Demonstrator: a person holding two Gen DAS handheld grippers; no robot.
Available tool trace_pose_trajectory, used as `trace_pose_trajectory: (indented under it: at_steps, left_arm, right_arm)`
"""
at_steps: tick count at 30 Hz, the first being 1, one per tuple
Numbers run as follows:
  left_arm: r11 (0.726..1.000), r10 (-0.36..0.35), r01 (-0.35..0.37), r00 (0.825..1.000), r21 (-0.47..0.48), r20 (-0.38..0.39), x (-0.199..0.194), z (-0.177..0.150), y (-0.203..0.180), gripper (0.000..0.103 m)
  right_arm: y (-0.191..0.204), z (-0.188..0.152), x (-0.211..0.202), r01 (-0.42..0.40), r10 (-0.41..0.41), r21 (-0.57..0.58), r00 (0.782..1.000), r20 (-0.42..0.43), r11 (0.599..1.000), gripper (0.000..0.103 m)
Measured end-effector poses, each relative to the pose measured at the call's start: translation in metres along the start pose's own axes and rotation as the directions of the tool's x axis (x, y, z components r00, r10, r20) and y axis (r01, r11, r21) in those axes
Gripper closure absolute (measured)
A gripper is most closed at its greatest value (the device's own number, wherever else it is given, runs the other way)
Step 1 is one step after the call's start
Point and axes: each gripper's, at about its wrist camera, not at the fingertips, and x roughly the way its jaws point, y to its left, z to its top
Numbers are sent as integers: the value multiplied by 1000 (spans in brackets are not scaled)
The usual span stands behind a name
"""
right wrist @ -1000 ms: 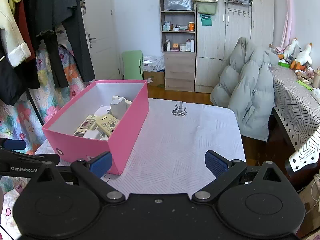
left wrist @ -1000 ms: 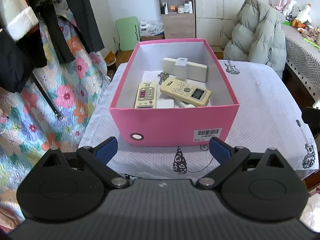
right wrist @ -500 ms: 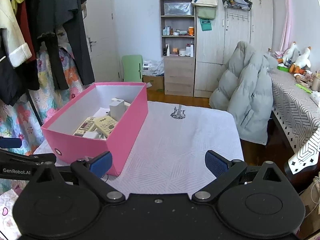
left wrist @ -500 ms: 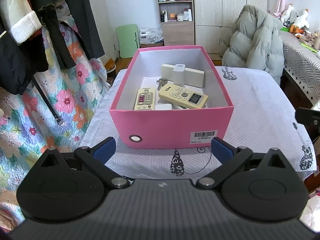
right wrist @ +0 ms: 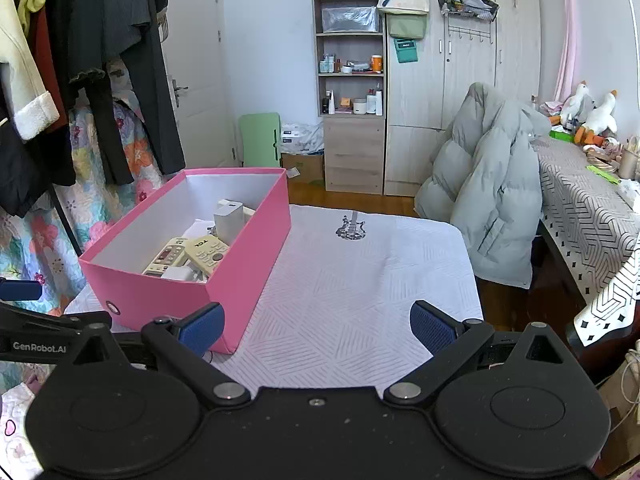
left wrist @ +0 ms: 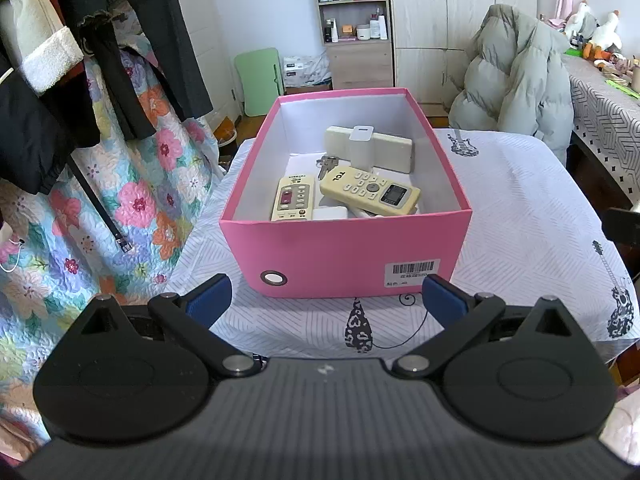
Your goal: Organize rigid objects
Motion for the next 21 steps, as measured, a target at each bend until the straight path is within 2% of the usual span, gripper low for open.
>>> trace_pose_trajectory:
  at_steps: [21]
  left_arm:
    - [1000,-18,18,1000,3,-6,3,2,-1,0]
  right_arm:
    - [-5,-3,1,11,-10,15,998,-64,1000,2]
